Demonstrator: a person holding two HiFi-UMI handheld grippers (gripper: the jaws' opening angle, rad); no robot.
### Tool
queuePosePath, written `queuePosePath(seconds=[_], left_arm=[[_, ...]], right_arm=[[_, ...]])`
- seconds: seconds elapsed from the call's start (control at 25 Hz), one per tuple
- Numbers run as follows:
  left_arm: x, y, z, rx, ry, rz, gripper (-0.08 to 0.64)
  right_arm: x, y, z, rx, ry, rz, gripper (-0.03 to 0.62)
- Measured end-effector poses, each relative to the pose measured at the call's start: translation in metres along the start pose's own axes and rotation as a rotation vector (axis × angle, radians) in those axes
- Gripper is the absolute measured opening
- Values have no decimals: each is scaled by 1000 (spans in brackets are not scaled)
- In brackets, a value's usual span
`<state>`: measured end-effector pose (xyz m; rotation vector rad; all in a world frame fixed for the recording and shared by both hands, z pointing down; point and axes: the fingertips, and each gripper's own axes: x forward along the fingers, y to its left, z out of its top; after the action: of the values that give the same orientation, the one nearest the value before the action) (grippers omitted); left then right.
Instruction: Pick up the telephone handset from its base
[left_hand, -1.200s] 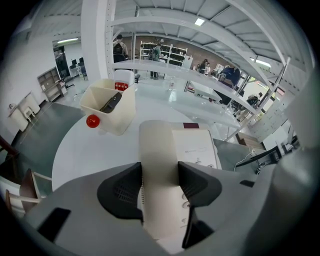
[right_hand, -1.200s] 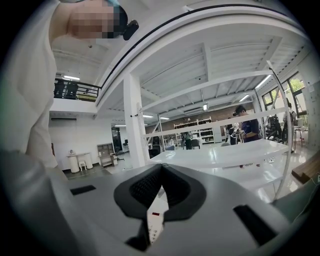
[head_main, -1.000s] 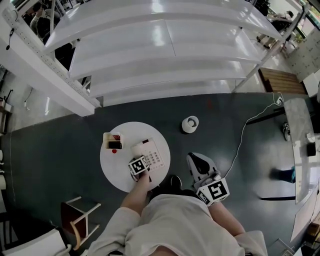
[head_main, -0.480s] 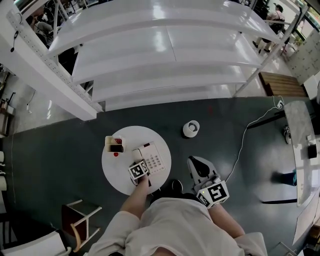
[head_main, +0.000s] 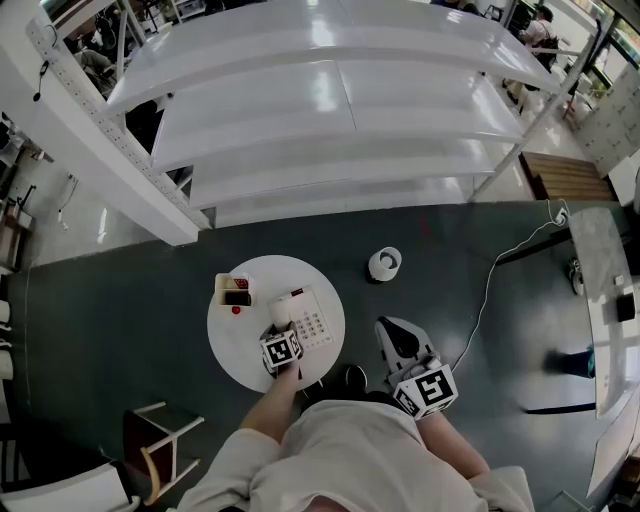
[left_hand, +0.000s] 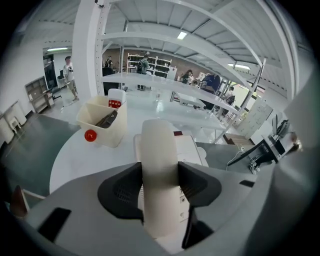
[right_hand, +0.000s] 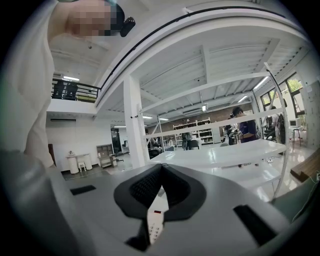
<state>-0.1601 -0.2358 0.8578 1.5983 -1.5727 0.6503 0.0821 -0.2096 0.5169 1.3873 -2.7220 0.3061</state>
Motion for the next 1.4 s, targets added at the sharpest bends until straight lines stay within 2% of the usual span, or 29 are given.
queuePosePath(seconds=[0.2,0.36,0.72,0.92,1.08,1.4], left_arm=[[-13,-4,3,12,-59,-51,232],[-27,-6,7,50,-94,-66,232],[-73,-8,32,93,-206,-137,232],[-107,-13,47,170,-295,-197,232],[-139,-19,64,208,-382,-265,232],[-208,-32,102,163,-562,-465,232]], right_arm=[[-6,6,0,0,-2,3,9],[-10,11,-2,0,-5,6,8],[-14,24,-7,9,-10,7,8],[-14,31,-7,9,-28,15,8],[-9,35,-5,18,-37,11,8],[-1,39,1,19,-62,8,8]])
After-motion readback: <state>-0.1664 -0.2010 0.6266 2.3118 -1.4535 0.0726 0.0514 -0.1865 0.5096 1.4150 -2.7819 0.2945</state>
